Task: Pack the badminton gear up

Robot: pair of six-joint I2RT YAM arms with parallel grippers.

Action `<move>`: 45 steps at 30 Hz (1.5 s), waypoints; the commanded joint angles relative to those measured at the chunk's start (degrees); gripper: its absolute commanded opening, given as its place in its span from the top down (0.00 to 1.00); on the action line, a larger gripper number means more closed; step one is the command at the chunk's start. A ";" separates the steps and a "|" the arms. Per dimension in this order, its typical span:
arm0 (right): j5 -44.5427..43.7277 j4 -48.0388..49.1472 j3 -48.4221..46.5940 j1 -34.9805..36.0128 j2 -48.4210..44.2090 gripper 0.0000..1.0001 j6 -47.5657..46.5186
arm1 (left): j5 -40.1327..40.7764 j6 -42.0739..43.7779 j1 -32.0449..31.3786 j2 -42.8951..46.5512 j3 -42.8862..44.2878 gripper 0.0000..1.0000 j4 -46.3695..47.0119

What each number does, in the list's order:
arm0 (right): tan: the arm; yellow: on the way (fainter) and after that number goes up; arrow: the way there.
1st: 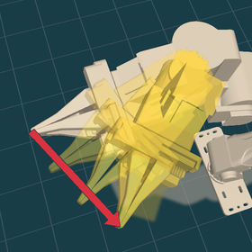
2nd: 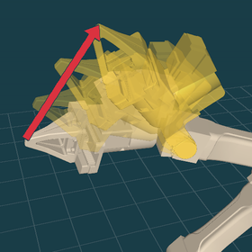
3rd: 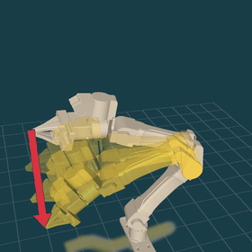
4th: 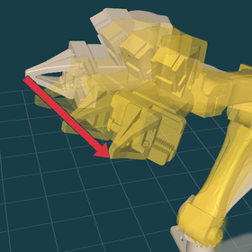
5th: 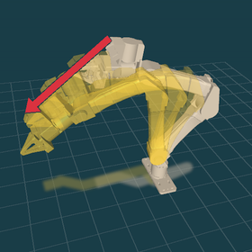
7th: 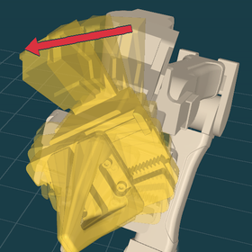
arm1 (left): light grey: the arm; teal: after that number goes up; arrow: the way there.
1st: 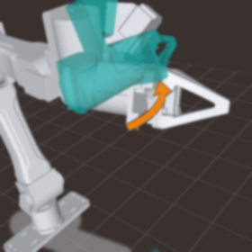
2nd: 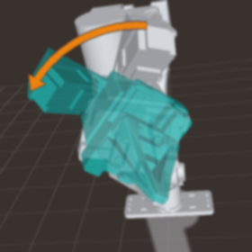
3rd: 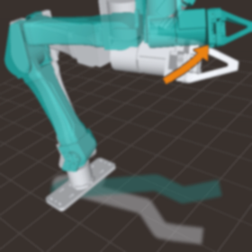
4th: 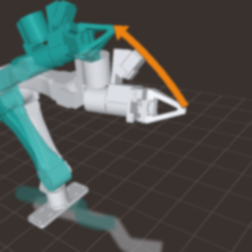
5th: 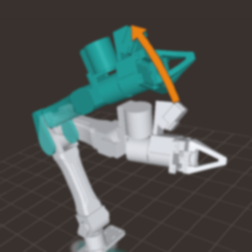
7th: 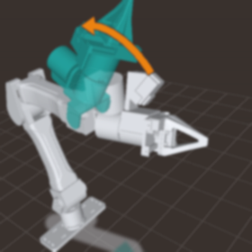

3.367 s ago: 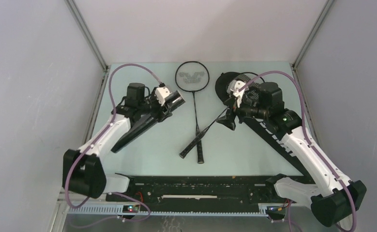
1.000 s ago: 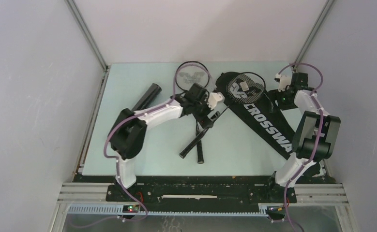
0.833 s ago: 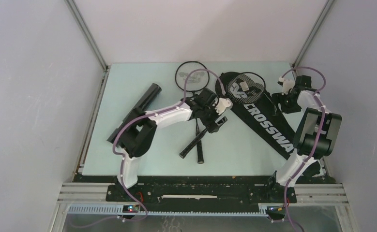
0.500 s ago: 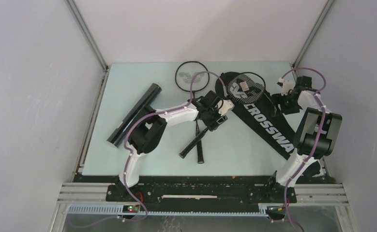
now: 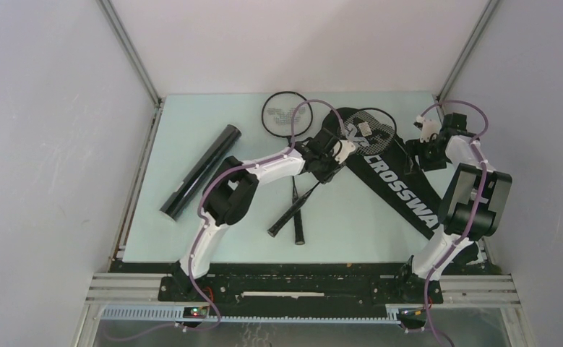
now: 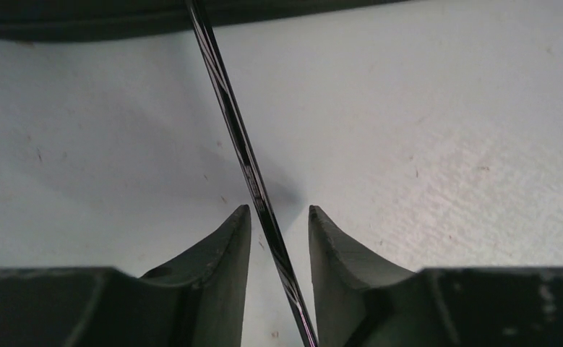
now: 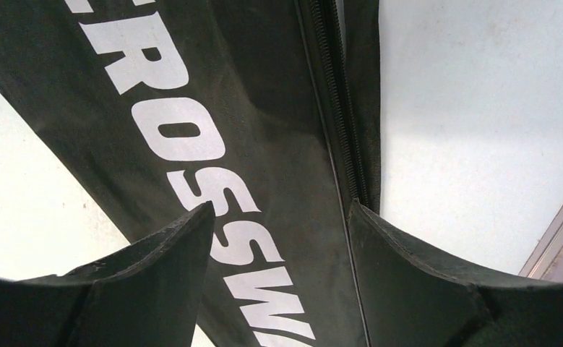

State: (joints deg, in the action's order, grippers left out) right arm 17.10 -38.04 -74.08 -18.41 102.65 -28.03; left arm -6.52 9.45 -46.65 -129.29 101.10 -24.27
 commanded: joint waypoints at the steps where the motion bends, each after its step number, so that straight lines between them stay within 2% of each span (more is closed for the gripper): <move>1: 1.50 -0.15 0.29 -0.22 -3.37 0.24 -0.13 | 0.50 -1.05 -0.36 -2.58 6.38 0.63 -0.31; 6: 2.04 -0.01 0.60 -0.38 -3.35 0.24 -0.15 | 1.33 -1.43 -0.06 -2.05 6.92 0.77 -0.35; 10: 2.42 0.07 0.61 -0.65 -3.65 0.24 -0.25 | 0.89 -2.23 1.52 2.41 6.62 0.98 -0.75; 11: 2.61 0.00 0.61 -0.78 -3.79 0.24 -0.17 | 0.49 -2.77 2.25 3.33 6.34 1.00 -0.77; 15: 3.57 -0.17 0.56 -1.31 -4.81 0.25 0.12 | -1.60 -5.45 6.18 10.82 2.97 1.00 0.31; 20: 4.14 0.06 1.00 -1.58 -6.37 0.25 0.59 | 1.73 -7.98 10.51 19.16 -6.65 1.00 4.45; 26: 4.36 0.78 0.88 -1.58 -7.74 0.25 1.18 | 4.09 -10.81 15.73 24.68 -16.90 1.00 7.80; 36: -1.17 1.19 -1.94 -1.43 -1.00 0.24 -2.20 | 0.69 -12.09 24.03 24.19 -22.97 1.00 7.96; 45: -5.79 -4.64 -12.11 -2.06 10.69 0.24 -9.77 | 0.36 -12.01 24.51 20.46 -24.79 0.99 8.50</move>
State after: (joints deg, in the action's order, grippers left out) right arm 14.26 -39.99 -82.13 -19.79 110.63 -32.67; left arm -4.78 -1.58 -21.76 -107.63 77.56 -18.28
